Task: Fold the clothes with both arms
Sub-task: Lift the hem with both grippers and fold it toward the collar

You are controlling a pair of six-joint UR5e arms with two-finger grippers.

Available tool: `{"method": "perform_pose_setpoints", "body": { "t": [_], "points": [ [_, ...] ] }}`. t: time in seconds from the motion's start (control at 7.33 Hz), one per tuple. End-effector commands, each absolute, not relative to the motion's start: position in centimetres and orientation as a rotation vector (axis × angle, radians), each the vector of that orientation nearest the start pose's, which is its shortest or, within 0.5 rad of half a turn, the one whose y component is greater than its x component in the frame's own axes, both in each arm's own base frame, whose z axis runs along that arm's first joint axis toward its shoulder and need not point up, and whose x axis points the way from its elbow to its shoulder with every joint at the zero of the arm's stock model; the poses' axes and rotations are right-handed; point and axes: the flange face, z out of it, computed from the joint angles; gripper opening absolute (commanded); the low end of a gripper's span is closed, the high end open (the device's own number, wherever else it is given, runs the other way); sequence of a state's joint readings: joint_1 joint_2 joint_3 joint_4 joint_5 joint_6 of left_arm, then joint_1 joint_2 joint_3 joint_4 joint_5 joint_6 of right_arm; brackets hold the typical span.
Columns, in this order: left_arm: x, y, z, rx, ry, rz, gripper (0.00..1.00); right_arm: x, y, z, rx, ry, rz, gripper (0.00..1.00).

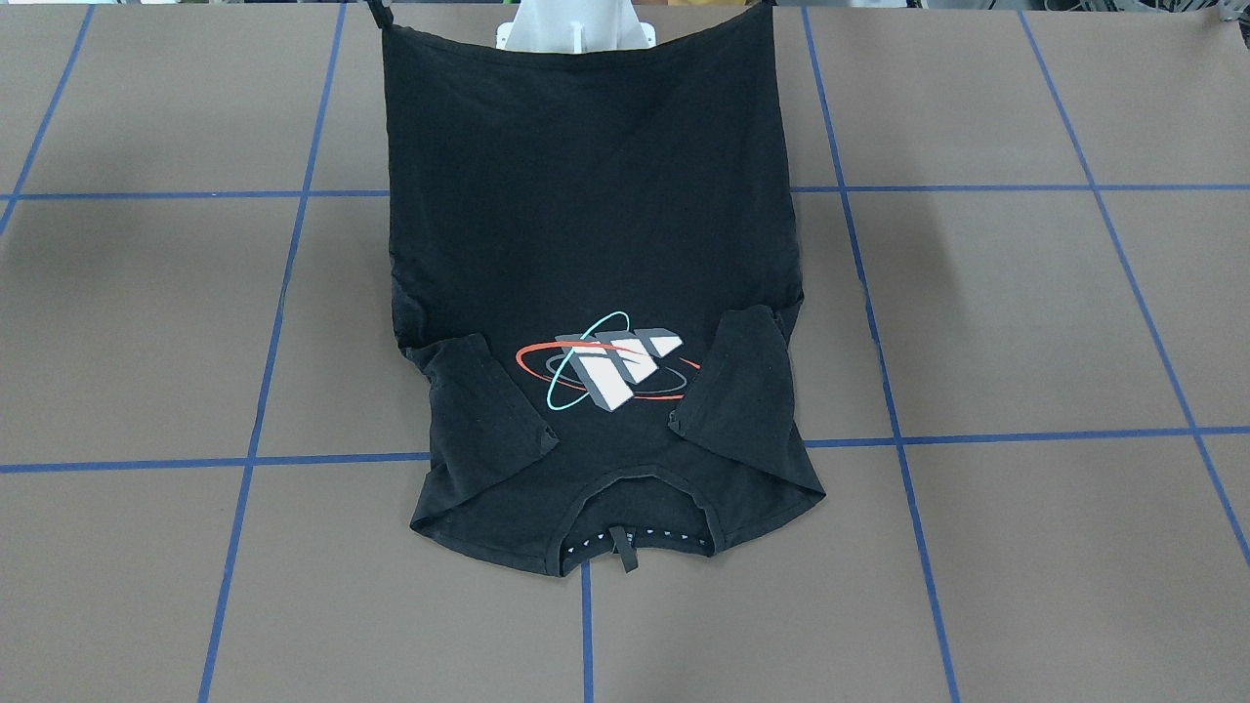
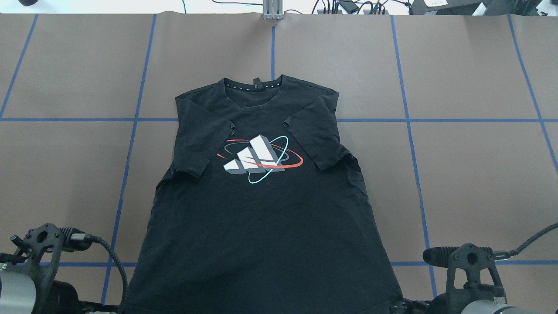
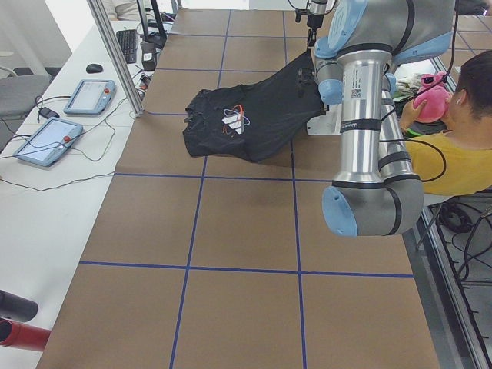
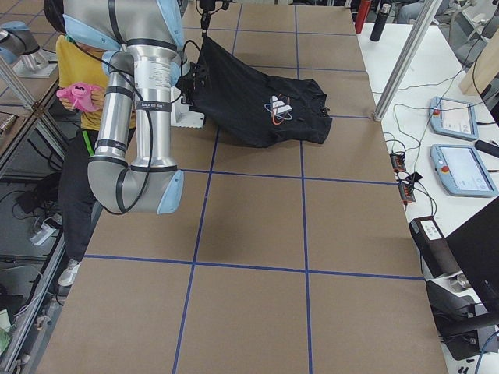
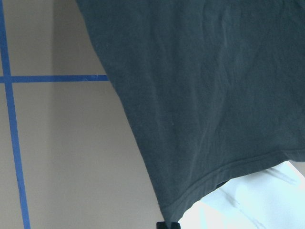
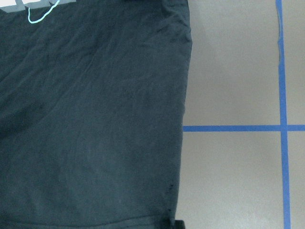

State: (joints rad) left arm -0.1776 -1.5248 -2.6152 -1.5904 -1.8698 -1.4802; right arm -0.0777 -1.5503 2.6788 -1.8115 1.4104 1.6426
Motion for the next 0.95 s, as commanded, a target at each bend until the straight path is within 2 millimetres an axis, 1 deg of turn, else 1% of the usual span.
{"method": "perform_pose_setpoints", "body": {
  "t": [0.0,0.14,0.27,0.41,0.55,0.68,0.82],
  "points": [
    [32.4,-21.0,23.7,-0.042,1.002,0.009,0.0,-34.0,-16.3,21.8,0.165,-0.879,0.166,0.0],
    [33.5,-24.2,24.3,0.027,0.982,0.02,0.0,-36.7,-19.0,21.6,0.194,-0.866,0.226,0.0],
    [33.6,-28.3,24.5,0.099,0.967,-0.004,0.0,-38.7,-21.9,21.2,0.219,-0.855,0.287,0.0],
    [33.3,-31.8,24.4,0.157,0.955,-0.029,0.0,-38.7,-23.9,20.8,0.237,-0.853,0.329,0.0],
    [32.7,-34.7,24.0,0.206,0.943,-0.078,0.0,-37.8,-25.5,20.4,0.259,-0.854,0.357,0.0],
    [32.3,-36.9,24.2,0.248,0.92,-0.072,0.0,-36.8,-27.1,20.6,0.281,-0.843,0.386,0.0],
    [31.7,-39.2,23.9,0.289,0.907,-0.088,0.0,-35.7,-29.0,20.8,0.29,-0.83,0.409,0.0]
  ]
}}
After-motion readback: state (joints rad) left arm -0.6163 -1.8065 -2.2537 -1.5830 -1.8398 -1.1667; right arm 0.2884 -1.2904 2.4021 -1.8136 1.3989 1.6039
